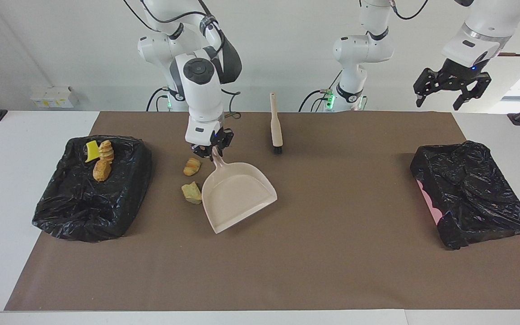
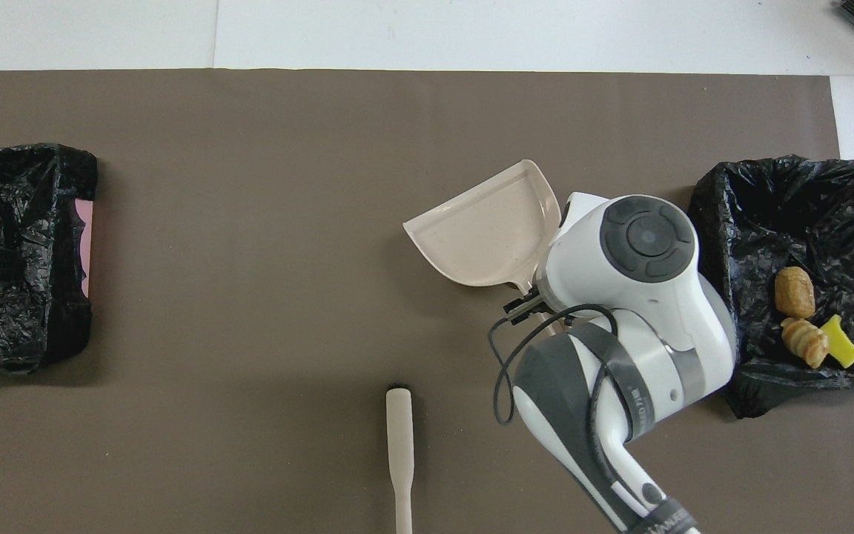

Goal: Sweep and dump trash in bin
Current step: 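Bring the empty dustpan back to the table center with the right gripper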

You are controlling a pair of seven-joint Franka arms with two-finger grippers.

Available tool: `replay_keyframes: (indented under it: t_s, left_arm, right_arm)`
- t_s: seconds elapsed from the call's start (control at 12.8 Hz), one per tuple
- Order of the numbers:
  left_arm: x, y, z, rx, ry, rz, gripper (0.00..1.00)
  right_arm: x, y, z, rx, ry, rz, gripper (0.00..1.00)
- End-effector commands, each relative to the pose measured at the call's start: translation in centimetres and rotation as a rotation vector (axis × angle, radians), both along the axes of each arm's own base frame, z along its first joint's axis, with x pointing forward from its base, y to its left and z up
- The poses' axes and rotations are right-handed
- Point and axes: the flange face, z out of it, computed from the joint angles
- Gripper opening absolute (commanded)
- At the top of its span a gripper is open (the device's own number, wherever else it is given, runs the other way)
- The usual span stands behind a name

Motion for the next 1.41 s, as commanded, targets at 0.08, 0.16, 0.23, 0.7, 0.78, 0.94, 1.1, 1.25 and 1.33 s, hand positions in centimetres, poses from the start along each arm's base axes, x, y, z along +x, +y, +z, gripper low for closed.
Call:
replay_keyframes:
  t_s: [0.08,0.16,0.23,0.7,0.78,0.94,1.1,1.25,1.33]
  left_arm:
    - [-0.3,0.3,0.5,-0.002,0.001,0.003,1.0]
    - [-0.3,0.3,0.6,-0.002,-0.001,0.003,1.0]
    - [-0.3,0.3,0.6,-0.002,-0.001,0.003,1.0]
    - [-0.3,0.3,0.5,-0.002,0.002,0.003,1.0]
    - [-0.3,0.3,0.4,-0.002,0.004,0.003,1.0]
    - [-0.3,0.3,0.5,-0.002,0.002,0.003,1.0]
    - [-0.3,0.4,0.5,-0.002,0.002,0.005,1.0]
    - [-0.4,0.3,0.4,-0.001,0.008,0.0,1.0]
    - [-0.4,0.3,0.4,-0.001,0.01,0.003,1.0]
  right_arm:
    - [0.0,5.9,-1.6,0.111,-0.011,-0.256,0.0]
    - [0.0,7.7,-2.0,0.125,-0.011,-0.285,0.0]
    - [0.5,9.5,-2.2,0.144,-0.02,-0.321,0.0]
    - [1.4,16.6,-7.1,0.118,-0.063,-0.427,0.99]
    - [1.3,16.7,-6.9,0.107,-0.077,-0.415,1.0]
    - [1.2,16.2,-6.0,0.1,-0.071,-0.406,1.0]
    - [0.8,14.5,-3.5,0.061,-0.036,-0.405,1.0]
    - [-0.7,14.1,-0.6,0.042,-0.012,-0.398,1.0]
    - [-1.6,13.9,1.0,0.04,-0.002,-0.401,1.0]
